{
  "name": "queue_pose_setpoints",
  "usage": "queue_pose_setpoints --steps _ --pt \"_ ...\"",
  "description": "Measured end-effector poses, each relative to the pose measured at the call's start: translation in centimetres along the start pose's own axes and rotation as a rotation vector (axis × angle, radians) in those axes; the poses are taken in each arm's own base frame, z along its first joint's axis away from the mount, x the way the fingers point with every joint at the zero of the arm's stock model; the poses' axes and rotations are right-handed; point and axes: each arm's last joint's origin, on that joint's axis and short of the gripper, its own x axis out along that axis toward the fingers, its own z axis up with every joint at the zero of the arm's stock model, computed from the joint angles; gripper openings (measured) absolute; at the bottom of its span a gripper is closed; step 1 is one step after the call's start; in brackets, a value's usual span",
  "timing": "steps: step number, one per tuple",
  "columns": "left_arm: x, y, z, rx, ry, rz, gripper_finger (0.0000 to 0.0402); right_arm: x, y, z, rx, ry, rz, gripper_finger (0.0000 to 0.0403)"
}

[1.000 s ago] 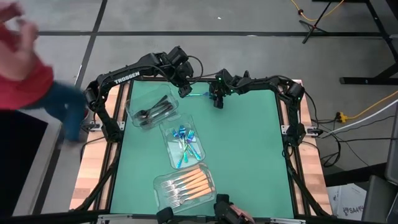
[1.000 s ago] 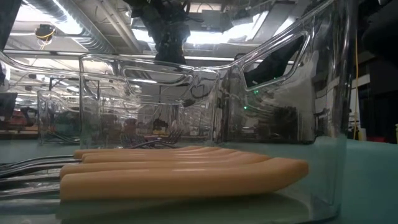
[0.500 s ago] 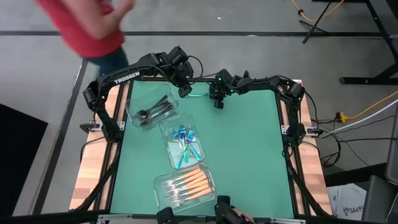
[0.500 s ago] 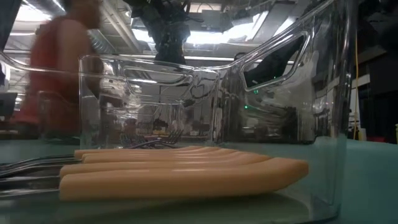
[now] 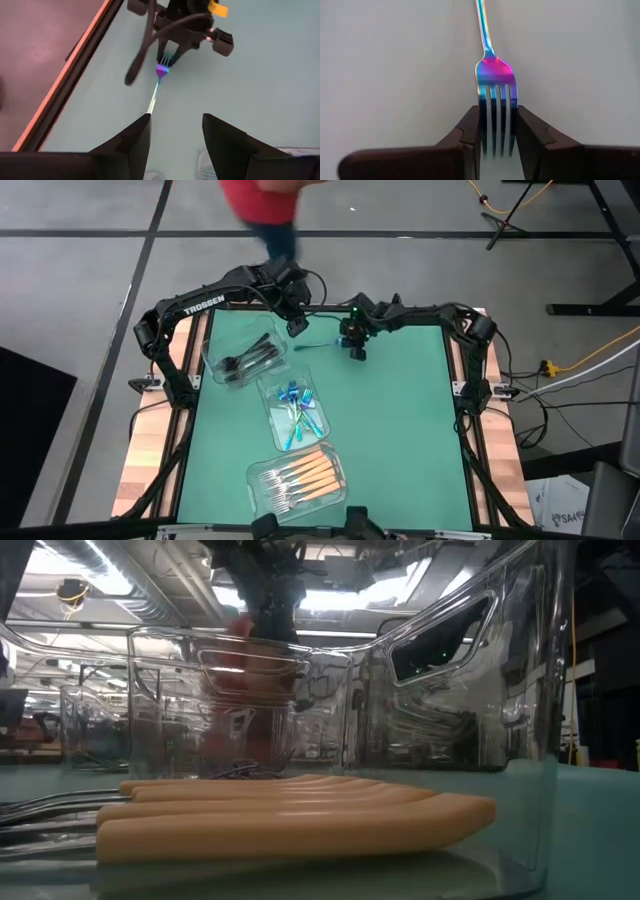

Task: Sort silverware by color (type)
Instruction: Put the blue fork into the center transparent bin

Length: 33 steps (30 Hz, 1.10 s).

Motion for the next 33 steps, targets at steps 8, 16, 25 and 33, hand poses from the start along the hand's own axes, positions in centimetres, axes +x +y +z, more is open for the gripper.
queue_pose_setpoints --steps 8,16,25,33 --pt "0.0 -0.1 0.0 0.001 0.000 -0.025 0.0172 0.1 1.6 1.3 -0.051 -0.021 0.010 0.0072" --pt "0.0 -0.1 -0.1 -0.001 0.006 -0.025 0.0172 -1.0 2.2 1.9 -0.122 0.058 -0.122 0.0072" --pt "0.0 -0.1 -0.1 0.013 0.014 -0.025 0.0172 -5.1 2.5 3.4 -0.166 0.024 -0.229 0.0072" --pt "-0.1 0.2 -0.6 0.103 0.057 -0.025 0.0172 -9.1 3.3 4.7 -0.187 -0.066 -0.278 0.0072"
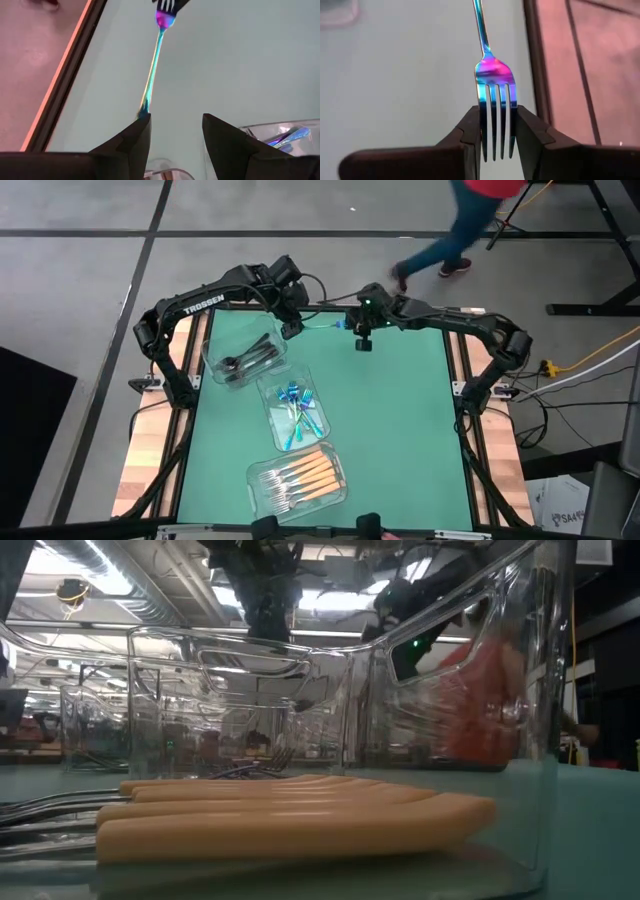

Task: Sort silverware by color (type)
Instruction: Put the blue fork into the center transparent bin

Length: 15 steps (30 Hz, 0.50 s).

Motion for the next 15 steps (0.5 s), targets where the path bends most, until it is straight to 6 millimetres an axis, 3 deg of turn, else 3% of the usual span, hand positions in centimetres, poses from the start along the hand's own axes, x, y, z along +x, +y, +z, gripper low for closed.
queue_pose_setpoints --steps 7,15 --pt "0.2 -1.0 0.2 0.031 0.001 -0.015 0.0172 -2.5 -0.1 1.0 -0.011 -0.106 0.022 0.0072" --pt "0.5 -2.4 0.8 0.079 -0.042 -0.031 0.0172 -2.8 1.8 2.4 -0.057 -0.156 0.086 0.0072"
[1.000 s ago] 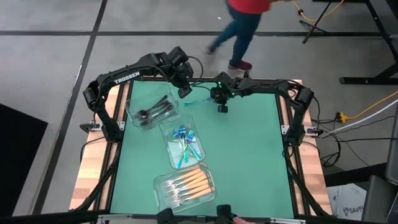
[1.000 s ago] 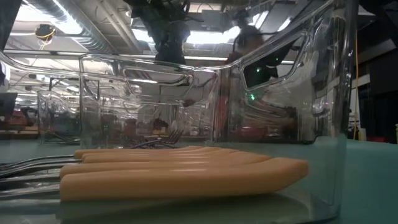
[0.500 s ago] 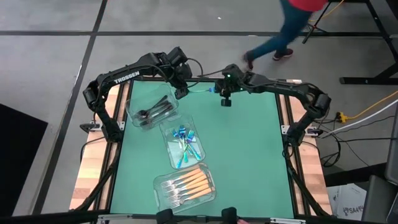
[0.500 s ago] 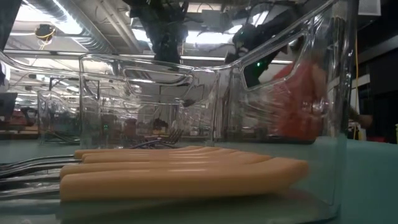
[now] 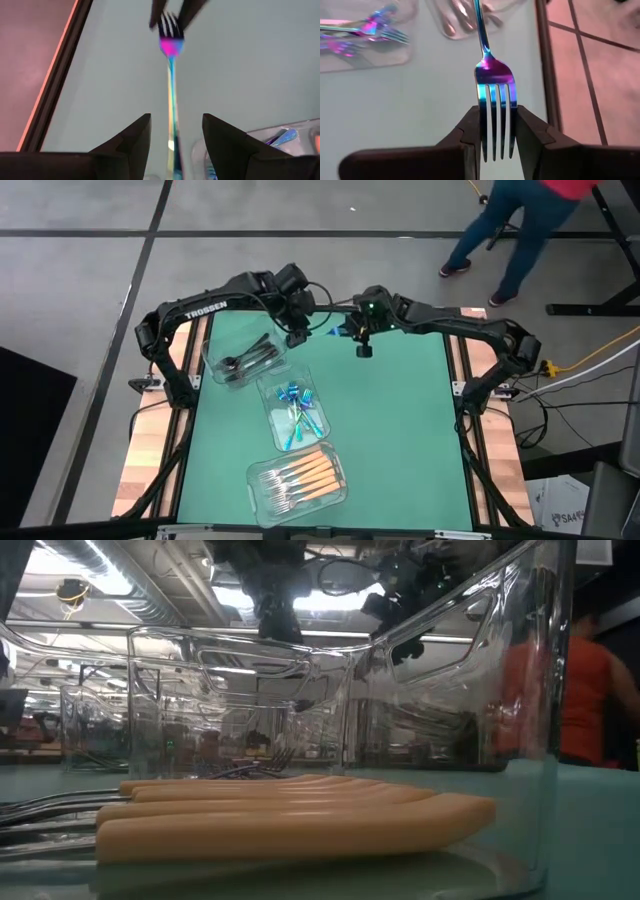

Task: Sort silverware by color (type)
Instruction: Put the blue fork into the center transparent bin

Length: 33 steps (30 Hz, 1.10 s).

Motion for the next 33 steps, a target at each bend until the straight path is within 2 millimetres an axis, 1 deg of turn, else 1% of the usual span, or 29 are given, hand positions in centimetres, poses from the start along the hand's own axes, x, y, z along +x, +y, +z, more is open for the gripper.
queue_pose_setpoints --steps 5,13,20,28,33 --pt "0.3 -1.2 0.3 0.029 -0.005 -0.018 0.0172 0.4 1.6 1.5 -0.050 -0.046 0.012 0.0072" --pt "0.7 -3.8 0.5 0.080 0.015 -0.049 0.0172 0.6 3.1 3.4 -0.105 -0.140 0.010 0.0072" --pt "0.9 -5.0 0.0 0.109 0.093 0.034 0.0172 0.6 3.7 3.7 -0.116 -0.144 0.019 0.0072" --pt "1.0 -6.0 -0.1 0.121 0.107 0.029 0.0172 0.6 3.6 3.8 -0.119 -0.161 0.012 0.0072" --pt "1.0 -6.0 -0.2 0.078 0.120 0.082 0.0172 0.6 3.6 3.9 -0.118 -0.163 0.010 0.0072"
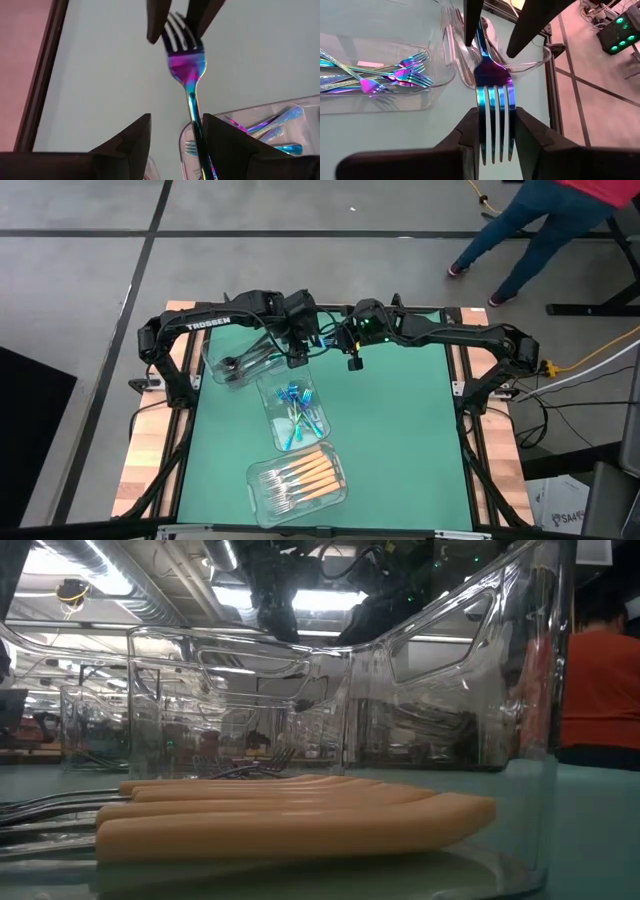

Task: Sort silverware by color (type)
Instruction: Put the blue fork into the center transparent bin

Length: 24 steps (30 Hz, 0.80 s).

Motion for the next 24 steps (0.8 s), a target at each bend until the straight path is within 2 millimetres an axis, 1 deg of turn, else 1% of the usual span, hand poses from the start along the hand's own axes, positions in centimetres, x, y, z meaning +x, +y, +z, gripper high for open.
queue_pose_setpoints --steps 3,6,10,20,22,24 --pt "0.00 0.04 -0.10 -0.029 0.011 0.017 0.0170 0.00 -0.04 0.04 -0.001 -0.004 -0.003 0.0072" --pt "0.00 0.01 -0.10 -0.035 0.012 0.017 0.0159 0.00 -0.11 0.14 -0.004 -0.015 -0.011 0.0072" --pt "0.00 0.01 -0.10 -0.036 0.011 0.017 0.0125 -0.01 -0.13 0.14 -0.003 -0.015 -0.012 0.0072" --pt "0.00 0.03 -0.11 -0.042 0.013 0.021 0.0021 -0.01 -0.16 0.13 0.002 -0.012 -0.018 0.0073" --pt "0.00 0.07 -0.09 -0.045 0.011 0.021 0.0012 -0.01 -0.17 0.14 0.002 -0.013 -0.019 0.0079" --pt "0.00 0.06 -0.07 -0.045 0.008 0.021 0.0013 -0.01 -0.17 0.12 0.001 -0.013 -0.017 0.0086"
